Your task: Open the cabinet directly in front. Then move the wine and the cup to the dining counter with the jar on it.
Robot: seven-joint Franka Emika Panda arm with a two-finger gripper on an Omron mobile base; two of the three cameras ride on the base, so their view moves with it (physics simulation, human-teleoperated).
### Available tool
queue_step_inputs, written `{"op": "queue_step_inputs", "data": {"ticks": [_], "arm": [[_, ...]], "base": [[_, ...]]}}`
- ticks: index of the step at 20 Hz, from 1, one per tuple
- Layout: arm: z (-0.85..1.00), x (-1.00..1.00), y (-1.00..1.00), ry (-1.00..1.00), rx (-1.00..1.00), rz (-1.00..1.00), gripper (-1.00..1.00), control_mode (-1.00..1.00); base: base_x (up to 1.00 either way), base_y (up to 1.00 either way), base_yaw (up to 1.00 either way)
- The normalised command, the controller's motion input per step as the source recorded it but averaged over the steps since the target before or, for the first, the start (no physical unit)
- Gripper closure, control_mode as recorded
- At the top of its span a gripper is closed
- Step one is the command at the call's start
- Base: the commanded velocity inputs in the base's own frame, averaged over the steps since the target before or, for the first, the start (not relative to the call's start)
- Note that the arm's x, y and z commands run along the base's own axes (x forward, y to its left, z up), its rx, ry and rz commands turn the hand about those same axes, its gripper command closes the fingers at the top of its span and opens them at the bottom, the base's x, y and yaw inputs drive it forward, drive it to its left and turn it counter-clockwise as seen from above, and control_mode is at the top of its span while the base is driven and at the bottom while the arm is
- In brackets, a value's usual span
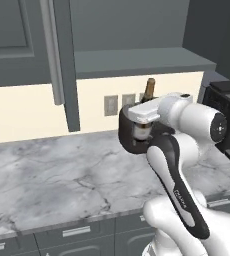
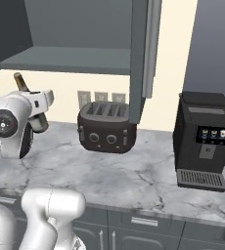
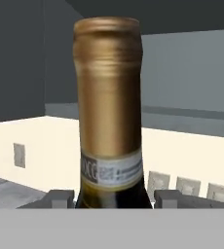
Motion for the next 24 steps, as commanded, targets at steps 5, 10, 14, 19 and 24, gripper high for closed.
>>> {"op": "queue_step_inputs", "data": {"ticks": [5,10,14,19,24], "arm": [[-0.06,-0.12,0.0,0.02,0.0,0.0,1.0,1.0],[0.0,0.0,0.0,0.0,0.0,0.0,1.0,1.0],[0.0,0.0,0.0,0.0,0.0,0.0,1.0,1.0],[0.0,0.0,0.0,0.0,0.0,0.0,1.0,1.0],[0.0,0.0,0.0,0.0,0.0,0.0,1.0,1.0]], "base": [[-0.8,-0.23,0.0],[-0.97,-0.65,0.0],[-0.61,-1.0,0.23],[-0.77,-0.74,0.6],[-0.59,-0.17,0.83]]}}
